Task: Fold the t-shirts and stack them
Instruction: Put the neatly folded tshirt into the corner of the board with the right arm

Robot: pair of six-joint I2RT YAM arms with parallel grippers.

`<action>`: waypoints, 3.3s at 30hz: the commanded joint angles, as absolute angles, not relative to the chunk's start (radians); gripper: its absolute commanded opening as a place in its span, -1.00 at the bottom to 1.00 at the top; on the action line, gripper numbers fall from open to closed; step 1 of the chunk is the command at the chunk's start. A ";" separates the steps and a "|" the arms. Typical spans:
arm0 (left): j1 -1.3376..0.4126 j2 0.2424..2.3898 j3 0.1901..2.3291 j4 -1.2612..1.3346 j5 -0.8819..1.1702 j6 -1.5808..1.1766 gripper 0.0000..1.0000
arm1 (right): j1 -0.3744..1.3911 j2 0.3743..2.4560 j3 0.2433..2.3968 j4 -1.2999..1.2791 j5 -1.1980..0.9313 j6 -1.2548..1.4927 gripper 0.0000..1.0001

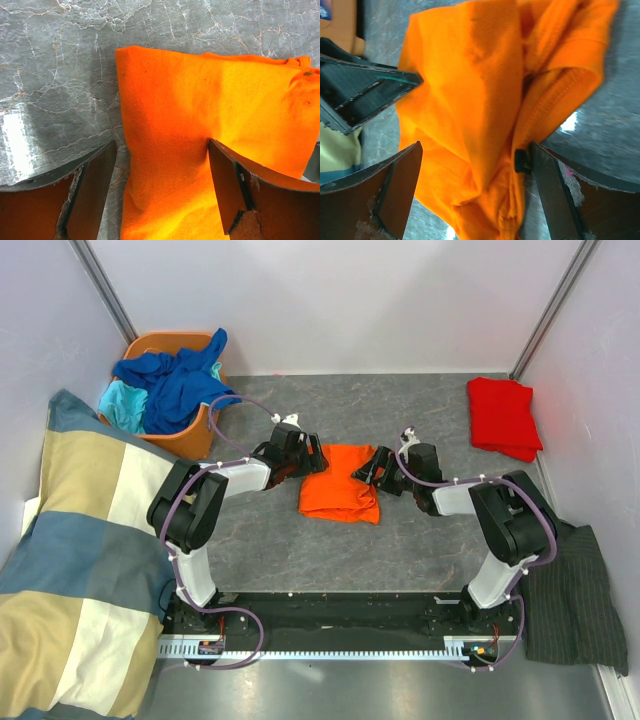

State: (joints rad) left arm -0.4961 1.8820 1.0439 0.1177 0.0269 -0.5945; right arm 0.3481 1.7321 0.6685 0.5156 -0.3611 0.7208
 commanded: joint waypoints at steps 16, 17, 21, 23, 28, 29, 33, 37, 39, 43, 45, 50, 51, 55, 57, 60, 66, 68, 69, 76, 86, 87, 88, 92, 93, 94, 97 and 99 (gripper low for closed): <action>-0.505 1.930 0.989 -0.067 0.014 -0.581 0.68 | 0.416 1.956 0.739 0.377 -0.387 0.756 -0.86; -0.505 1.931 0.989 -0.067 0.014 -0.581 0.68 | 0.416 1.968 0.741 0.385 -0.391 0.753 -1.00; -0.505 1.916 0.991 -0.077 0.014 -0.580 0.75 | 0.417 1.965 0.764 0.362 -0.391 0.720 -1.00; -0.505 1.864 1.000 -0.115 0.005 -0.578 0.91 | 0.416 1.948 0.805 0.287 -0.358 0.694 -1.00; -0.491 1.659 1.015 -0.205 -0.064 -0.586 1.00 | 0.405 1.890 0.967 0.086 -0.236 0.562 -1.00; -0.488 1.588 1.015 -0.213 -0.074 -0.583 1.00 | 0.402 1.876 1.004 0.002 -0.206 0.540 -1.00; -0.465 1.478 1.012 -0.255 -0.083 -0.566 0.99 | 0.373 1.885 1.214 -0.239 -0.052 0.411 -1.00; -0.456 1.416 0.985 -0.284 -0.077 -0.563 1.00 | 0.316 1.994 1.537 -0.477 0.128 0.272 -1.00; -0.456 1.388 0.965 -0.307 -0.043 -0.572 1.00 | 0.296 2.035 1.688 -0.592 0.198 0.226 -1.00; -0.459 1.333 0.910 -0.311 -0.005 -0.601 1.00 | 0.265 2.120 1.853 -0.692 0.383 0.155 -1.00; -0.459 1.315 0.888 -0.319 -0.005 -0.600 1.00 | 0.236 2.138 1.920 -0.719 0.437 0.135 -1.00; -0.457 1.290 0.868 -0.342 -0.011 -0.584 1.00 | 0.195 2.184 1.993 -0.735 0.538 0.072 -1.00; -0.457 1.289 0.867 -0.345 -0.009 -0.584 1.00 | 0.187 2.190 2.011 -0.736 0.554 0.063 -1.00; -0.457 1.289 0.851 -0.344 -0.005 -0.595 1.00 | 0.161 2.230 2.060 -0.724 0.629 0.012 -1.00; -0.457 1.292 0.845 -0.344 -0.005 -0.598 1.00 | 0.144 2.252 2.101 -0.718 0.649 -0.033 -1.00; -0.457 1.290 0.841 -0.347 -0.005 -0.600 1.00 | 0.124 2.281 2.155 -0.695 0.682 -0.083 -1.00; -0.457 1.308 0.841 -0.354 -0.005 -0.603 1.00 | 0.094 2.302 2.229 -0.623 0.686 -0.147 -1.00; -0.457 1.316 0.845 -0.353 -0.005 -0.609 1.00 | 0.092 2.304 2.252 -0.589 0.695 -0.184 -1.00; -0.457 1.325 0.847 -0.356 -0.005 -0.612 1.00 | 0.091 2.307 2.261 -0.575 0.695 -0.196 -1.00; -0.457 1.341 0.850 -0.350 -0.005 -0.630 1.00 | 0.071 2.295 2.306 -0.551 0.703 -0.230 -1.00; -0.457 1.351 0.847 -0.350 -0.005 -0.623 1.00 | 0.005 2.240 2.183 -0.522 0.695 -0.218 -1.00; -0.456 1.351 0.848 -0.350 -0.005 -0.623 1.00 | -0.024 2.238 2.174 -0.515 0.695 -0.215 -1.00; -0.456 1.351 0.845 -0.348 -0.005 -0.623 1.00 | -0.035 2.237 2.154 -0.514 0.687 -0.210 -1.00; -0.456 1.362 0.847 -0.350 -0.005 -0.623 1.00 | -0.086 2.247 2.128 -0.499 0.666 -0.206 -1.00; -0.456 1.368 0.847 -0.350 -0.005 -0.624 1.00 | -0.093 2.252 2.129 -0.494 0.664 -0.204 -1.00; -0.456 1.371 0.848 -0.350 0.017 -0.624 1.00 | -0.103 2.258 2.132 -0.495 0.655 -0.196 -1.00; -0.456 1.385 0.853 -0.350 0.021 -0.626 1.00 | -0.129 2.272 2.132 -0.494 0.638 -0.186 -1.00; -0.456 1.394 0.859 -0.350 0.026 -0.624 1.00 | -0.146 2.287 2.134 -0.495 0.632 -0.181 -1.00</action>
State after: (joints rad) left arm -0.4557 1.3762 0.8402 -0.3614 0.0029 -0.6067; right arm -0.1253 2.3020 2.1216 -0.5316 0.6353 -0.1963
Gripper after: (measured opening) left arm 0.995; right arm 0.037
